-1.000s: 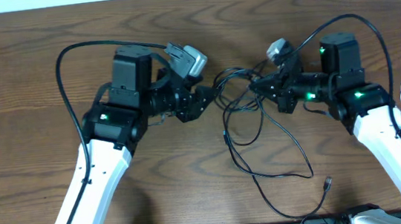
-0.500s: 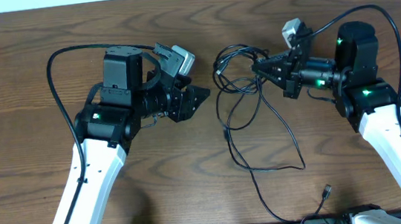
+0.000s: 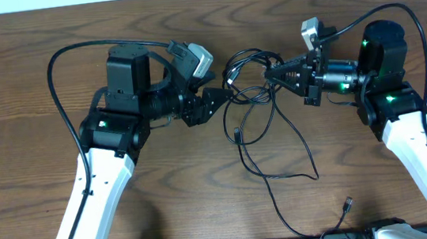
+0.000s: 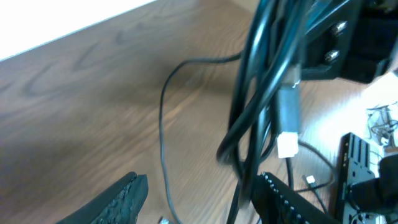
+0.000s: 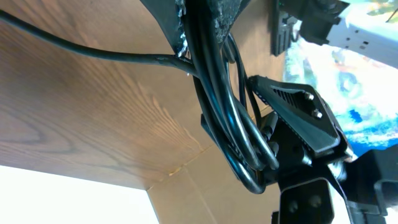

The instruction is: Untangle cables

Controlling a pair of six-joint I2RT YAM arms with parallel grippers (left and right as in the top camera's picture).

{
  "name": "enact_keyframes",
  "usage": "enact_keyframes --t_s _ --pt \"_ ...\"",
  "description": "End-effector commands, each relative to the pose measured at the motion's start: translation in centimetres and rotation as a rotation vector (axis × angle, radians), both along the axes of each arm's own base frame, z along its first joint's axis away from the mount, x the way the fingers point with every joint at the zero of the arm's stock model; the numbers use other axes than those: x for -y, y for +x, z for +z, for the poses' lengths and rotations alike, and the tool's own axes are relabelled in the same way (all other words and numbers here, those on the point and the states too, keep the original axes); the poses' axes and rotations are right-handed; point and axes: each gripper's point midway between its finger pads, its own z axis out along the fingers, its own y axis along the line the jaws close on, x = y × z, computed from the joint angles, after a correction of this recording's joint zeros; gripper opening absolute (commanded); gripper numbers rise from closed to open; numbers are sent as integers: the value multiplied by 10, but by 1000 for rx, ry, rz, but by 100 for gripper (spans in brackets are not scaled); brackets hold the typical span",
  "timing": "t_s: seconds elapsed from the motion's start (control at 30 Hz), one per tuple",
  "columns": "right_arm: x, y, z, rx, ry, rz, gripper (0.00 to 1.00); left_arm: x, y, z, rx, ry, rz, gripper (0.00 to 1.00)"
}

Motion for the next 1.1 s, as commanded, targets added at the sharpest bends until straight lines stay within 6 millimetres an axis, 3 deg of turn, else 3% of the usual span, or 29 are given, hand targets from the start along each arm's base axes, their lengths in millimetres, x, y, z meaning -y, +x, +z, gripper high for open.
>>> enact_keyframes --t_s 0.0,0.17,0.2,0.27,0.37,0.7,0.77,0.9,1.07 --pt "-2 -9 7 -13 25 48 1 7 -10 24 54 -60 -74 59" --pt "-5 -18 12 9 42 102 1 7 -10 24 54 -61 -75 57" --pt "-8 -21 14 20 48 123 1 8 -10 24 54 -61 -76 52" --pt "-13 -26 17 40 53 151 1 8 -11 24 54 -65 -82 30" --pt "-18 -29 17 41 52 164 1 8 -11 24 54 -65 -82 8" --pt "-12 -22 15 33 46 126 2 6 -8 22 40 -57 -56 8" --pt "-5 -18 13 14 44 104 3 -1 4 16 6 -30 36 8" --pt "14 -1 -6 -105 10 -20 1 -35 36 -2 -103 33 344 8" --pt "36 10 -24 -215 -17 -129 1 -56 43 -13 -184 49 479 7"
